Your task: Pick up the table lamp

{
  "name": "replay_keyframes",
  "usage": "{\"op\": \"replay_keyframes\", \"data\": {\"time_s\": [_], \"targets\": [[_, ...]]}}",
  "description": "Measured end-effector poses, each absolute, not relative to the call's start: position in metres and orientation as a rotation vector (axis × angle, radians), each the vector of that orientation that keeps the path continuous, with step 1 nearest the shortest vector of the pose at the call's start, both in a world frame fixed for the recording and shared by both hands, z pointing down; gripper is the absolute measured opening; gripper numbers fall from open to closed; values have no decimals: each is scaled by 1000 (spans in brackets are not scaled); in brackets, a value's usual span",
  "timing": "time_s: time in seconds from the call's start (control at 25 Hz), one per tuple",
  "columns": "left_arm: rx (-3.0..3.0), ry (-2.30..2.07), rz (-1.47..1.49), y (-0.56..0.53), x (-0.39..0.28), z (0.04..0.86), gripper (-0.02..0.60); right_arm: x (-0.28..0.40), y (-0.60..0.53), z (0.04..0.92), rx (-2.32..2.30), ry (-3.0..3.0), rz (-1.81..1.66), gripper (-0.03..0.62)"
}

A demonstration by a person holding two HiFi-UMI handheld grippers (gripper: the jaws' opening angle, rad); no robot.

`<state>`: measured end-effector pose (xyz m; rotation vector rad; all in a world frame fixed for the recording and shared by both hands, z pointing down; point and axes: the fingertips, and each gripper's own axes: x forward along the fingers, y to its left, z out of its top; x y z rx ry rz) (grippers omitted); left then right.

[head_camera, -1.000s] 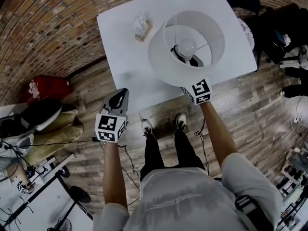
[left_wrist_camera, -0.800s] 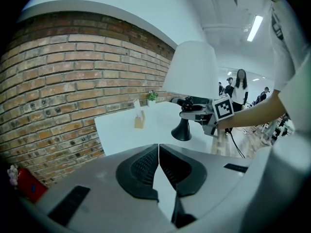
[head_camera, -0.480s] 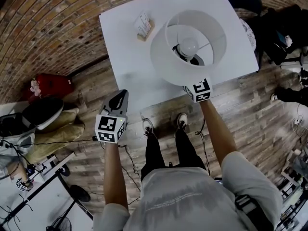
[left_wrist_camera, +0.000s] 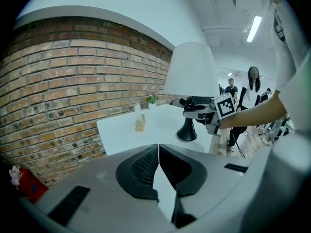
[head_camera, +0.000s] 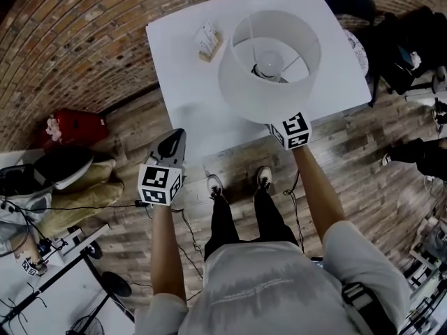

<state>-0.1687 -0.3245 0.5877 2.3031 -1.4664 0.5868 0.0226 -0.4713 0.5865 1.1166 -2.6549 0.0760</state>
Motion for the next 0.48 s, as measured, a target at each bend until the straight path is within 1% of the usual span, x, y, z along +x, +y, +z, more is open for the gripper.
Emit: {"op": "replay_keyframes", "data": {"time_s": [0.48], "targets": [[2410,-1481,554,-327,-154,536,14,46,-452,503,1194,-2707,18,234]]}}
